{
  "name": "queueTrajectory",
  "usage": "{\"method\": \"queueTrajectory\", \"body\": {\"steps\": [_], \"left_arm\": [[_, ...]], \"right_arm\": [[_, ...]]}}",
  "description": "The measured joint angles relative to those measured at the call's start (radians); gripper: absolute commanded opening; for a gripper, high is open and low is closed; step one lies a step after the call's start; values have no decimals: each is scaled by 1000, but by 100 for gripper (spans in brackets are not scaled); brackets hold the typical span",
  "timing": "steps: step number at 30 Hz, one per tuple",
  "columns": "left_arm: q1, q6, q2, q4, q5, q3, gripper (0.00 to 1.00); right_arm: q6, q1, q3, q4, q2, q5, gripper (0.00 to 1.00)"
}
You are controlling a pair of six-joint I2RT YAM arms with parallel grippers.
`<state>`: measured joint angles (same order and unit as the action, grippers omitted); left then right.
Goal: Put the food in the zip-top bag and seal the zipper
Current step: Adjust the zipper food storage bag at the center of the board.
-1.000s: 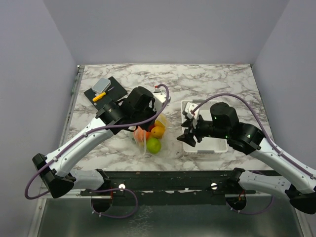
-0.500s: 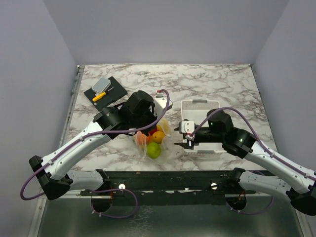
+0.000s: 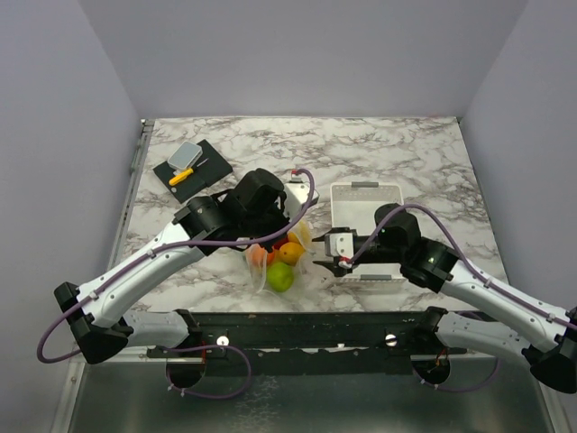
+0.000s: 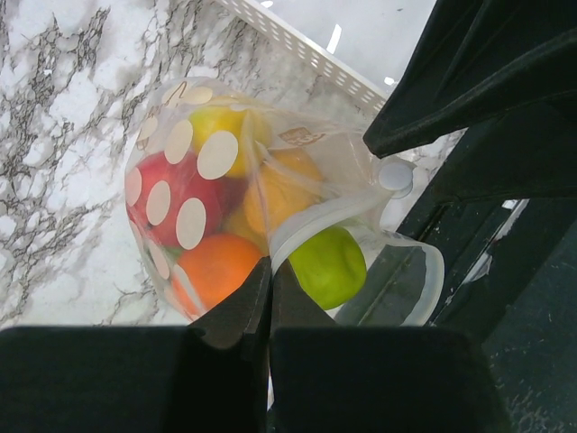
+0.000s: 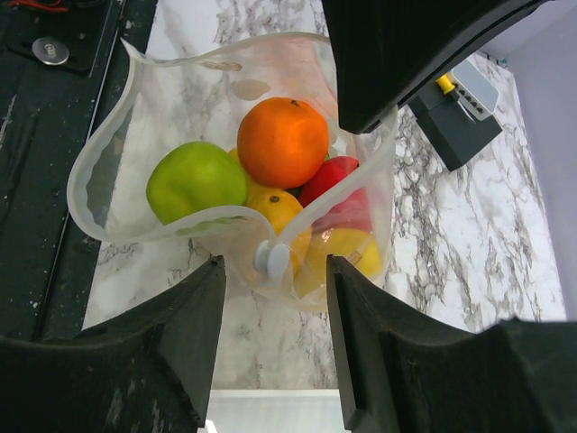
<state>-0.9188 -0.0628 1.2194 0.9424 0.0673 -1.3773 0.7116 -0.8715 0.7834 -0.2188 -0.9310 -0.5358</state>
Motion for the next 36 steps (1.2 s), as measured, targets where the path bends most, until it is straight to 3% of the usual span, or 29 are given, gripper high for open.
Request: {"method": "queueTrajectory", "body": {"steps": [14, 24, 30, 34, 36], "left_arm": [[0, -2, 31, 3, 0, 0, 0], [-4, -2, 43, 10, 0, 0, 0], [-6, -2, 43, 10, 0, 0, 0], [-6, -2, 43, 10, 1, 0, 0], [-6, -2, 43, 10, 0, 0, 0]], "right_arm": [[61, -28, -70, 67, 22, 36, 40], [92, -33, -82, 95, 16, 96, 38], [98, -33, -90, 97, 11, 109, 32], [102, -37, -90, 97, 8, 124, 25], [103, -39, -90, 97, 8, 129, 15]]}}
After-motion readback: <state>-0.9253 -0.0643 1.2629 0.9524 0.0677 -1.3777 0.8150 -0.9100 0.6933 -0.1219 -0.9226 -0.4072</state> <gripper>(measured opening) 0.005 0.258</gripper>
